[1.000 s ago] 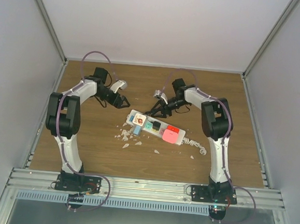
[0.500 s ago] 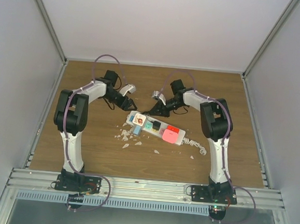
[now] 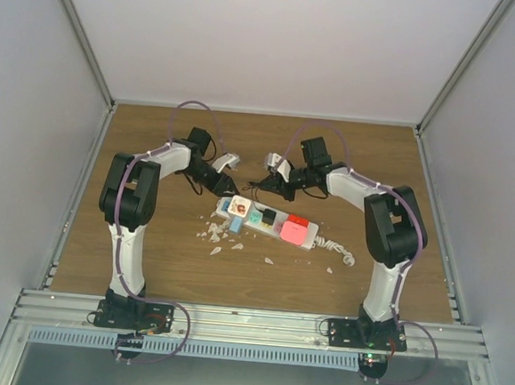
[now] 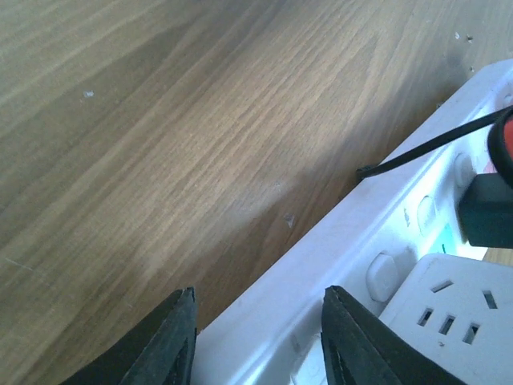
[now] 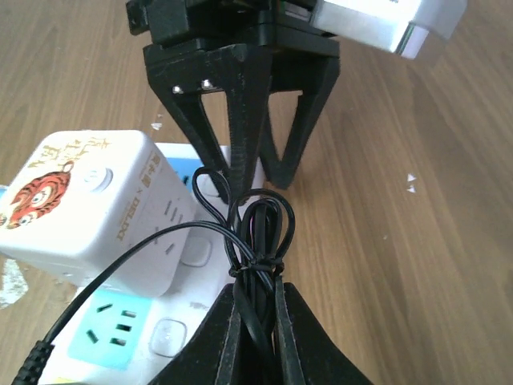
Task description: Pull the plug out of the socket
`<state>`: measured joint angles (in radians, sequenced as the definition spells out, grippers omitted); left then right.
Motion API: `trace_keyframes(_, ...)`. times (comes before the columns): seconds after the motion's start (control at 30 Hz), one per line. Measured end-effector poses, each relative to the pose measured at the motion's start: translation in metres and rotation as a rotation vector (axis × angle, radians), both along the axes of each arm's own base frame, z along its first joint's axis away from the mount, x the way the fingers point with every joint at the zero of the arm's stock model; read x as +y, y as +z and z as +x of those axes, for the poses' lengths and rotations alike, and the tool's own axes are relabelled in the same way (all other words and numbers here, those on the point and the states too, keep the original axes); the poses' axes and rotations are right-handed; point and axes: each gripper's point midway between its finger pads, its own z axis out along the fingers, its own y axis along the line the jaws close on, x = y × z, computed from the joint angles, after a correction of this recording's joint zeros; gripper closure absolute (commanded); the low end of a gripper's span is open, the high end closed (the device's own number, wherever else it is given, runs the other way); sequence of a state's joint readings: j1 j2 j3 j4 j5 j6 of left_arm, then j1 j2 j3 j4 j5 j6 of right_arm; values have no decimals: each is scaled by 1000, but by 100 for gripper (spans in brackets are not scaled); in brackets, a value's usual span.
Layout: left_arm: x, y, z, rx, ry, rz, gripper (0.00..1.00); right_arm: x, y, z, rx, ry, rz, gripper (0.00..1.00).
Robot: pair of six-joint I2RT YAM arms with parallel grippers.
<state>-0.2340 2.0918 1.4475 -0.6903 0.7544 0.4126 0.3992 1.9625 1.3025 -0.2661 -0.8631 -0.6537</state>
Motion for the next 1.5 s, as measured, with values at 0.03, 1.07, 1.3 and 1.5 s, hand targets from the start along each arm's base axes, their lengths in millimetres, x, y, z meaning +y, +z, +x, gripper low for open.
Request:
trace_keyframes(0.03, 0, -1, -1, 4, -1, 0, 60, 0, 1, 0, -19, -4, -4, 100)
trace_keyframes(1.07, -1, 0, -7, 26, -10, 20, 64, -31, 51, -5, -699, -139, -43, 84)
trace_keyframes(1.3, 0, 2, -7, 34, -4, 39, 41, -28, 66, 0, -725, -111, -31, 14)
trace_keyframes(1.5, 10, 15, 10, -9, 17, 49, 26, -48, 89, 25, -634, -152, -32, 11)
